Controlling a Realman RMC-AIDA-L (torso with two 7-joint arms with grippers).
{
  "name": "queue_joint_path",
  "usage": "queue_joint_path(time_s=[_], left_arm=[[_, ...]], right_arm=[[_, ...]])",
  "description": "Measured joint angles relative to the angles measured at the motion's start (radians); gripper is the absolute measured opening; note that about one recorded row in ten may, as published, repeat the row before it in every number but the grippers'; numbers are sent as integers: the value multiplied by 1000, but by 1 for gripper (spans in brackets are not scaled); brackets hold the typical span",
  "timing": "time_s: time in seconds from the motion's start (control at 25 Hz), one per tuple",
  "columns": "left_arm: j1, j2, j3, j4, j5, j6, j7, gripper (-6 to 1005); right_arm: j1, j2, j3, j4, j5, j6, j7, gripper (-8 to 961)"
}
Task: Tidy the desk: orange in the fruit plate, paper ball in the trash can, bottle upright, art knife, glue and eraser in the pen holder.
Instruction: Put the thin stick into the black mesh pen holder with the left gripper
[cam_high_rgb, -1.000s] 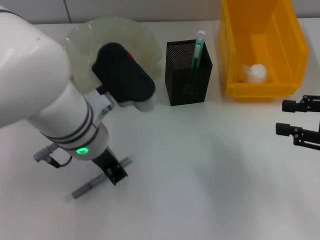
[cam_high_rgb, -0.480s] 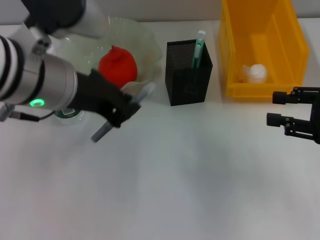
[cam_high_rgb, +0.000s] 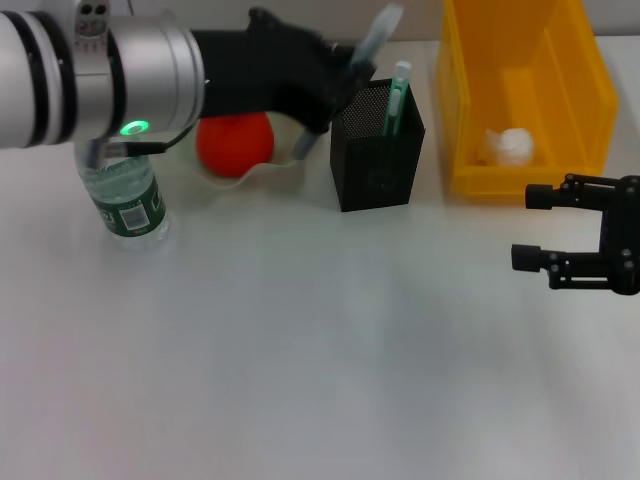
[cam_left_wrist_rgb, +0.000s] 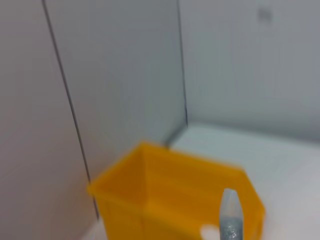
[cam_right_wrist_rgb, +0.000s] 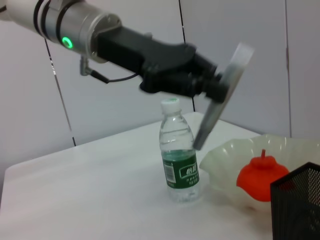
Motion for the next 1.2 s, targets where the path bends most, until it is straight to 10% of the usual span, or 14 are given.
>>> queue_joint_path(time_s=[0.28, 1.2], left_arm=[[-18, -2, 23, -224, -315, -262, 230, 147], [-306, -7, 113, -901, -1138, -473, 910, 148]], right_arm=[[-8, -1, -11, -5, -8, 1, 21, 766], [1, -3, -25, 7, -9, 7, 38, 779]])
